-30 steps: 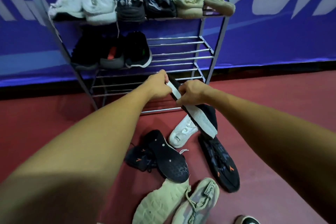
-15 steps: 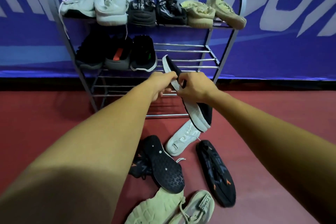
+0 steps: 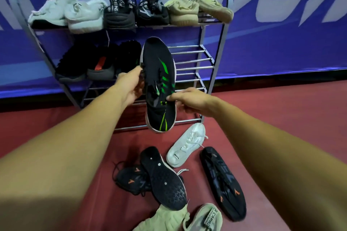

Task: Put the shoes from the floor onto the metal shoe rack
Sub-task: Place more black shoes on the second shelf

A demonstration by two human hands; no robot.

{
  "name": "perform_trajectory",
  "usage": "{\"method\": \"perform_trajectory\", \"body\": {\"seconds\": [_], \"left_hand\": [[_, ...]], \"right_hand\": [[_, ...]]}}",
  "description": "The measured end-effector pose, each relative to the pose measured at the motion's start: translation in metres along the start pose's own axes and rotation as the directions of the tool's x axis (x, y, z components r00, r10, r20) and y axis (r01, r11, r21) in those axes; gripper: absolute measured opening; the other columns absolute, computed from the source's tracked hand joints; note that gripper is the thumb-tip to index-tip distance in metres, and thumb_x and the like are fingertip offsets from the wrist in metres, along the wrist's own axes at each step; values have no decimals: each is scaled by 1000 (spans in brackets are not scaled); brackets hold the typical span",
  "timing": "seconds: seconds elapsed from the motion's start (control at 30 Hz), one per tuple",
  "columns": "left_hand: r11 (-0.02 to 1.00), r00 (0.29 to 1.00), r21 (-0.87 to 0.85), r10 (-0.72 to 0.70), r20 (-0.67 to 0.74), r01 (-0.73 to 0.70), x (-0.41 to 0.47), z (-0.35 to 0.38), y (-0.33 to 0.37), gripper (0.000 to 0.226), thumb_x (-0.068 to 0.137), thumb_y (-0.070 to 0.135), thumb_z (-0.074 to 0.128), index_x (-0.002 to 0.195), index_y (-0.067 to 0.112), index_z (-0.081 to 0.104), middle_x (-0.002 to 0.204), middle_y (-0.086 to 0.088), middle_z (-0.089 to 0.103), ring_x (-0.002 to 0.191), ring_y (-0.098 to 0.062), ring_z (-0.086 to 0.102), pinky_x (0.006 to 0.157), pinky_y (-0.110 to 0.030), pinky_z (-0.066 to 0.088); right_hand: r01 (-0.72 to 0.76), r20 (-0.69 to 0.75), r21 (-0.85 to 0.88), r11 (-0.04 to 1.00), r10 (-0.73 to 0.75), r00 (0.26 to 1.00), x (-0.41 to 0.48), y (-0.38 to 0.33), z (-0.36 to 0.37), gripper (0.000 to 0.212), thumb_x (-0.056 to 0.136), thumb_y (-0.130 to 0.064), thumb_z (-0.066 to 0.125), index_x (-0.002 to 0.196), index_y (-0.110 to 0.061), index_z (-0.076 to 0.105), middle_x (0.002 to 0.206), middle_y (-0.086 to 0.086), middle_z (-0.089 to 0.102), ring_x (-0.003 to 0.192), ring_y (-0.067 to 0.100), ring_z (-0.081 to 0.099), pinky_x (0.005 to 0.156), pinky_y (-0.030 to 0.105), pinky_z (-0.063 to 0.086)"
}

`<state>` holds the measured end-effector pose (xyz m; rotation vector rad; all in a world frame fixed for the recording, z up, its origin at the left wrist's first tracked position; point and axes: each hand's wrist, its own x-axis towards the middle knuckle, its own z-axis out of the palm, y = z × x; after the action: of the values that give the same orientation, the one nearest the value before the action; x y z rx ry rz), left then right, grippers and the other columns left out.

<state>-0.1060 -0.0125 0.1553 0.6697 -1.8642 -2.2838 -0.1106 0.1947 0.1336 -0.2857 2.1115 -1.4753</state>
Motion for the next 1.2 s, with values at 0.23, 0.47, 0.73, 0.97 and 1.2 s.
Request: {"method": "perform_trajectory", "body": {"seconds": [0.23, 0.47, 0.73, 0.97, 1.2], "left_hand": [[950, 964, 276, -201, 173, 148, -6, -25, -6, 30, 87, 53, 61, 80, 25, 66, 74, 7, 62, 63, -9, 53, 63, -25, 39], [961, 906, 215, -242, 347, 174, -19, -26, -12, 15, 80, 37, 68, 87, 24, 66, 75, 5, 66, 54, -7, 52, 54, -23, 30], [988, 972, -2, -149, 183, 152, -5, 12, -11, 11, 91, 28, 65, 82, 24, 60, 72, 6, 55, 56, -6, 43, 50, -18, 32], [981, 978, -58, -176, 116, 183, 4, 13, -17, 15, 86, 36, 73, 81, 26, 61, 77, 8, 58, 65, -8, 51, 57, -21, 34], [978, 975, -71, -190, 114, 199, 11, 22, -19, 24, 79, 44, 78, 83, 27, 62, 77, 7, 62, 72, -8, 54, 57, -23, 33]], "right_hand": [[47, -182, 124, 991, -24, 983, 12, -20, 2, 28, 82, -42, 73, 70, -22, 59, 58, -1, 48, 50, 13, 36, 47, 25, 24], [121, -301, 164, 979, -67, 951, 20, -28, -3, 38, 85, -42, 73, 60, -18, 59, 53, -2, 54, 42, 8, 42, 45, 23, 29], [204, -272, 380, 902, -102, 957, 27, -33, -11, 31, 88, -48, 70, 82, -19, 64, 59, -5, 38, 48, 8, 29, 54, 29, 17], [35, -63, 372, 928, -12, 998, 24, -16, -4, 19, 88, -42, 71, 91, -24, 69, 74, -2, 67, 54, 6, 41, 54, 22, 26], [69, -188, 545, 836, 41, 981, 51, -20, 11, 19, 88, -31, 69, 100, -16, 64, 80, 5, 68, 49, 5, 43, 51, 18, 30]]}}
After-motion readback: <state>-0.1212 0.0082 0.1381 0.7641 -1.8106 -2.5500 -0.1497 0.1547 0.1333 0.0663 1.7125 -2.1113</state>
